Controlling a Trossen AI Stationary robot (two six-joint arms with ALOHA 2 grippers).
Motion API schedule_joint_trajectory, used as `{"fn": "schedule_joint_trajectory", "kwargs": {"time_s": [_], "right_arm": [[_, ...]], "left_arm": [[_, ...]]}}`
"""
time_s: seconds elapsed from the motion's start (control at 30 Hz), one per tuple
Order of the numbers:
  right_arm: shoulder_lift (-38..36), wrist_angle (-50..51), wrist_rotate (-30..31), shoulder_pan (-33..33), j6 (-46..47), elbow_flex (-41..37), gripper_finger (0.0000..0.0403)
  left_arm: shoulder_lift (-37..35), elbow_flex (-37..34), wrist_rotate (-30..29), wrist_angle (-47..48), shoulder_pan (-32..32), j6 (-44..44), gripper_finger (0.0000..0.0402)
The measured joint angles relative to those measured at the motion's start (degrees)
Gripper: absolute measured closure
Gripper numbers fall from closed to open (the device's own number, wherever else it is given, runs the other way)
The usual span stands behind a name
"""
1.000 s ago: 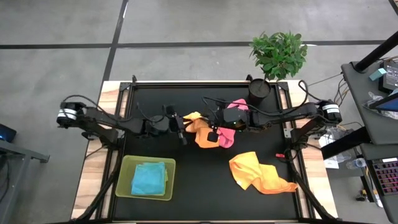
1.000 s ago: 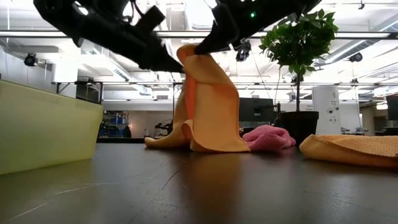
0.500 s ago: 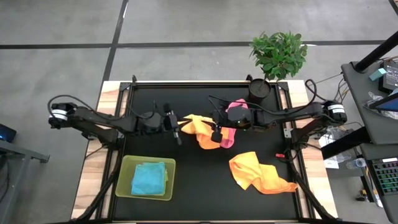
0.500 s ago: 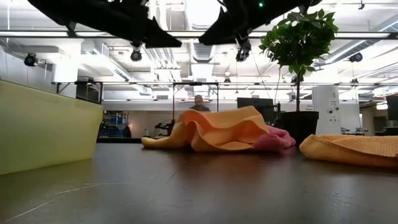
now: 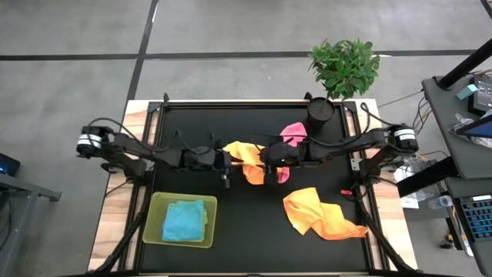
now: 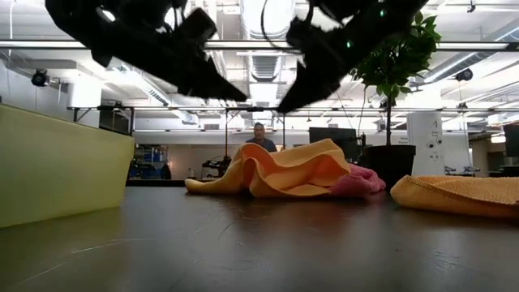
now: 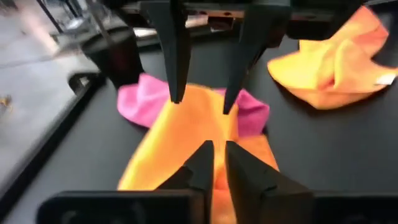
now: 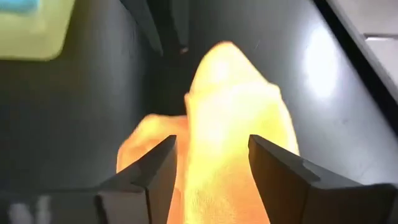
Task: Fold microfiber towels
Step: Fold the left orange microfiber towel
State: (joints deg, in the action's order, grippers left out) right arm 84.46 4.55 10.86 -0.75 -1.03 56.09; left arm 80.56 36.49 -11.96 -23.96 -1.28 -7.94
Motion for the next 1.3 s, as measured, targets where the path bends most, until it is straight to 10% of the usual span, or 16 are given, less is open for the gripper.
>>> {"fn": "schedule_joint_trajectory", "kwargs": {"time_s": [0.4, 0.8, 1.3], "right_arm": [[5.8, 13.2, -0.4, 0.5, -2.5, -0.1, 0.0202], [5.8, 15.9, 4.5, 0.5, -0.8, -0.1, 0.0206], [5.7, 12.6, 5.7, 0.5, -2.7, 0.2, 0.0389]], "left_arm": [[11.4, 0.1, -0.2, -8.2, 0.0, 0.6, 0.0226], [14.6, 0.1, -9.8, -9.9, -0.1, 1.4, 0.0212], [16.1, 0.0, -9.8, -10.6, 0.2, 1.6, 0.0212]]}}
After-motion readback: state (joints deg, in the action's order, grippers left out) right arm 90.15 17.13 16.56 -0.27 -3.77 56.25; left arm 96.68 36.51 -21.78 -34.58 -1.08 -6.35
